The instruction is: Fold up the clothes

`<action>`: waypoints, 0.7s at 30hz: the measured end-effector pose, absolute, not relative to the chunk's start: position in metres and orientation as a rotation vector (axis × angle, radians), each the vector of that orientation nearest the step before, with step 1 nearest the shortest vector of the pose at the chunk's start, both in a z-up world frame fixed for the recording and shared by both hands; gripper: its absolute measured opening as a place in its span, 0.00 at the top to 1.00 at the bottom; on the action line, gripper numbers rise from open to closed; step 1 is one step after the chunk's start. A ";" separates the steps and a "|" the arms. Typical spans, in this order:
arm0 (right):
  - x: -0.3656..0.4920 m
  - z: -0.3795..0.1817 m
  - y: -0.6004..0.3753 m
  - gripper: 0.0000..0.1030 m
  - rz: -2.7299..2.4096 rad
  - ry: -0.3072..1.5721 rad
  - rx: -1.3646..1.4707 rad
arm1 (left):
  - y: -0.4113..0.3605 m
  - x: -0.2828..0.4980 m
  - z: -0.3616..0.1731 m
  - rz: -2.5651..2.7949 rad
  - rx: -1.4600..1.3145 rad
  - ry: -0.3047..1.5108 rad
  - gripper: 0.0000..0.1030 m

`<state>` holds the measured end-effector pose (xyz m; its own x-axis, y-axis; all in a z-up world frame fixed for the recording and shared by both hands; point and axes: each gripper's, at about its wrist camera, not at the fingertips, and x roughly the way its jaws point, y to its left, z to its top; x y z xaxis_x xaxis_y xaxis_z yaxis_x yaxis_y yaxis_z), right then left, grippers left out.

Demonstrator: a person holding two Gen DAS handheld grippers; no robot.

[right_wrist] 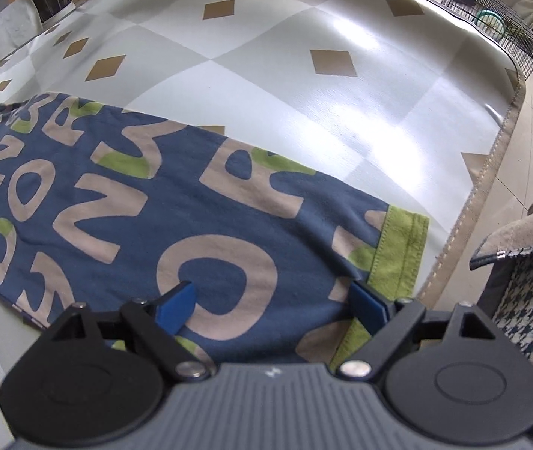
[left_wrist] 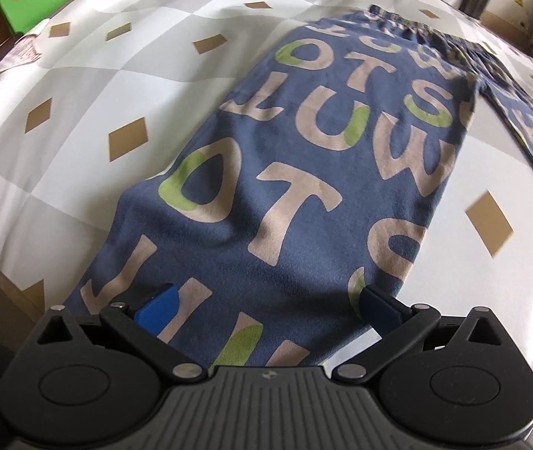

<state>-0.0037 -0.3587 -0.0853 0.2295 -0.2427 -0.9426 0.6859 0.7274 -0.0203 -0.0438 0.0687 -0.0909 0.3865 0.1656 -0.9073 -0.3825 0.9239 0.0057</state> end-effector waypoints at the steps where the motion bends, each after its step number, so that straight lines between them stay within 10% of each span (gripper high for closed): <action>1: -0.005 -0.085 -0.360 0.15 -0.675 1.178 0.453 | 0.068 -0.044 -0.091 0.346 -0.211 1.126 0.00; 21: -0.010 -0.057 -0.326 0.15 -0.554 1.130 0.304 | 0.068 -0.056 -0.082 0.361 -0.171 1.135 0.00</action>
<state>-0.0097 -0.3262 -0.0572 0.3130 -0.2631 -0.9126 0.5609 0.8266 -0.0460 -0.0555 0.0681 -0.0820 0.3724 0.1939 -0.9076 -0.3654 0.9296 0.0486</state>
